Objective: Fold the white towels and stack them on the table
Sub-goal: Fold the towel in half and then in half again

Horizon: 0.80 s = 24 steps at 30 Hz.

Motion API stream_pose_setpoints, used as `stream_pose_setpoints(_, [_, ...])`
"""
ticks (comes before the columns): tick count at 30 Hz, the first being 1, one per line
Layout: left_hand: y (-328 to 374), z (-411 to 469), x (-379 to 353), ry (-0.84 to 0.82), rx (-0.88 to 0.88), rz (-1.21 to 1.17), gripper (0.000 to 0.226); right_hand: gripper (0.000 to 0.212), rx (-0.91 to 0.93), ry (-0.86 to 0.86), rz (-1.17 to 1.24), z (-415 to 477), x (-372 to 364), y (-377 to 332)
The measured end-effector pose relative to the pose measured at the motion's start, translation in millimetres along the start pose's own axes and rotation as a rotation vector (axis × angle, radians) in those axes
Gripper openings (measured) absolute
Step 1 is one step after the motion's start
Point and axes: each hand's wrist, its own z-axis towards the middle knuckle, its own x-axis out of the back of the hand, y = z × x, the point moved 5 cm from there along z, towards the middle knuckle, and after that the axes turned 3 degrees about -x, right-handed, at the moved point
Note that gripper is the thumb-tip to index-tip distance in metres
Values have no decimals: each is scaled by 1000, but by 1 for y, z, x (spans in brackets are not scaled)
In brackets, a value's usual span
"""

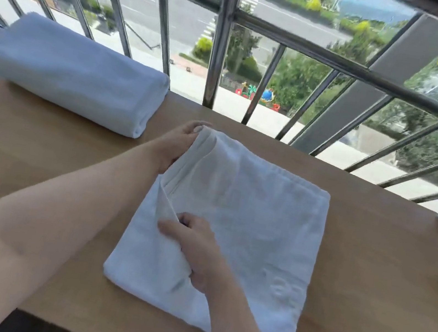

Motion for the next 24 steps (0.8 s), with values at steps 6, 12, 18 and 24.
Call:
stream_pose_setpoints(6, [-22,-2,57,337,-49,195,13,19,48,376,-410,35,-38,42])
stream_pose_setpoints(12, [-23,-12,50,219,-95,707,30,32,116,251,-665,37,-51,39])
stream_pose_setpoints(18, [-36,-26,42,214,-63,891,54,30,152,75,-576,28,-49,35])
stream_pose_setpoints(24, [-40,-34,44,241,-22,822,28,22,298,395,-706,15,-6,27])
